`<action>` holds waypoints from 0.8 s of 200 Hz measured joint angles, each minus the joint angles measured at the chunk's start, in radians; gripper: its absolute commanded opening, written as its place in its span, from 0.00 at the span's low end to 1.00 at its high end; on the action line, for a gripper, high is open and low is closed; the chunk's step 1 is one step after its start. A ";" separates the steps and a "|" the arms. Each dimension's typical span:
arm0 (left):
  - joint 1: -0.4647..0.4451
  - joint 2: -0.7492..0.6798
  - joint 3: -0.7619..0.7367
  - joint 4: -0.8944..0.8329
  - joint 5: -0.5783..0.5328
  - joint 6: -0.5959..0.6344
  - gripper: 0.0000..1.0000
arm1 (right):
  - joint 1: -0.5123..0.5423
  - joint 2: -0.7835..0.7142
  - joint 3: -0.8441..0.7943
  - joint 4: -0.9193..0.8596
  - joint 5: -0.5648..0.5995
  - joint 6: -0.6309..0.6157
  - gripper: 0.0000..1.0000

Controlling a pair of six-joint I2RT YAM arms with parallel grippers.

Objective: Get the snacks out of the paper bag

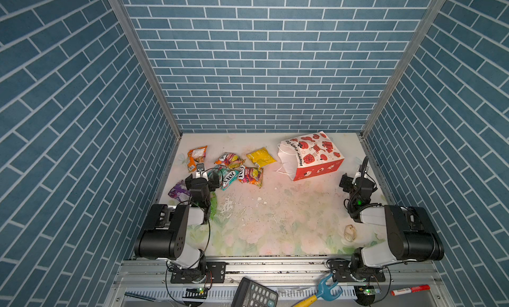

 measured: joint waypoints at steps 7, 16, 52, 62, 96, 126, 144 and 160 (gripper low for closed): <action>0.000 0.000 0.000 -0.004 0.006 -0.001 0.99 | -0.002 0.016 0.003 0.000 -0.016 0.000 0.97; 0.001 0.000 0.001 -0.011 0.011 -0.001 0.99 | -0.004 0.029 0.003 -0.003 -0.034 0.000 0.97; 0.004 0.000 0.003 -0.018 0.022 -0.002 0.99 | -0.016 0.035 0.003 -0.003 -0.069 0.000 0.98; 0.004 0.000 0.003 -0.018 0.023 -0.002 1.00 | -0.016 0.035 0.003 -0.003 -0.074 0.000 0.98; 0.004 0.000 0.003 -0.020 0.026 -0.002 1.00 | -0.016 0.035 0.003 0.010 -0.094 0.000 0.99; 0.004 0.000 0.003 -0.021 0.026 -0.002 1.00 | -0.016 0.035 0.003 0.009 -0.092 0.000 0.99; 0.004 0.000 0.003 -0.022 0.026 -0.002 1.00 | -0.016 0.035 0.003 0.009 -0.090 0.000 0.99; 0.003 0.000 0.004 -0.025 0.025 -0.001 1.00 | -0.016 0.035 0.003 0.008 -0.089 0.000 0.99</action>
